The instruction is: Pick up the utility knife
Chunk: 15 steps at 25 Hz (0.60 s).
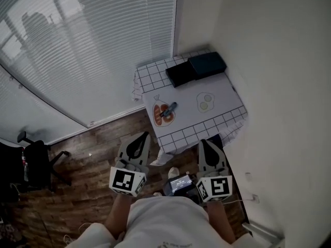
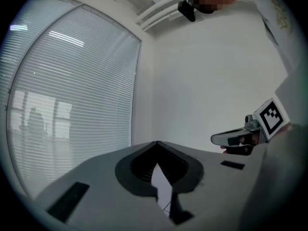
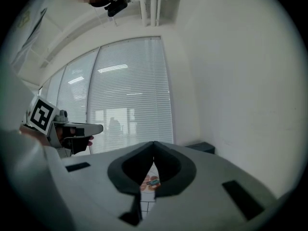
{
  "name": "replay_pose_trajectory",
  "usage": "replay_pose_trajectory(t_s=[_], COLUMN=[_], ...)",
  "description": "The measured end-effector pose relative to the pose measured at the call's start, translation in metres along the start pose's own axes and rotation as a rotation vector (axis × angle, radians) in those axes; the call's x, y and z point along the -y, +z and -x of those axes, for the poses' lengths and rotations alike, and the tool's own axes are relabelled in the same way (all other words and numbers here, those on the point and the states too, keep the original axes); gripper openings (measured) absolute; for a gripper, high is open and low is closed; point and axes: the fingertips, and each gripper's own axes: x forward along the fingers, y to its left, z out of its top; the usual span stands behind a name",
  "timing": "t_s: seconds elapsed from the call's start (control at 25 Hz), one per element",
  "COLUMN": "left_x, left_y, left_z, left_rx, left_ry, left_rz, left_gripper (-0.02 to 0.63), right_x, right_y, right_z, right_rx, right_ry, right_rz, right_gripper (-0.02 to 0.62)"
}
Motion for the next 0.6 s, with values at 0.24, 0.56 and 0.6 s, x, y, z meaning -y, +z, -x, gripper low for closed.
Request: replay_pose_trajectory(t_s=[0.24,0.56,0.6], left_x=[-0.004,-0.007,-0.009], left_y=[-0.007,-0.016,-0.018], left_z=[-0.034,-0.065,-0.07], left_rx=[-0.034,-0.045,-0.049], left_ry=[0.023,0.019,0.016], left_rz=[-0.016,-0.038,-0.033], left_gripper=[0.006,0.006,0.006], right_x=[0.025,0.045,0.046], right_y=[-0.008,-0.021,-0.022], right_z=[-0.033,-0.061,-0.065], right_rx=[-0.019,-0.06,-0.065], right_ry=[0.048,0.054,0.054], right_rz=[0.003,0.002,0.007], right_gripper=[0.006,0.006,0.006])
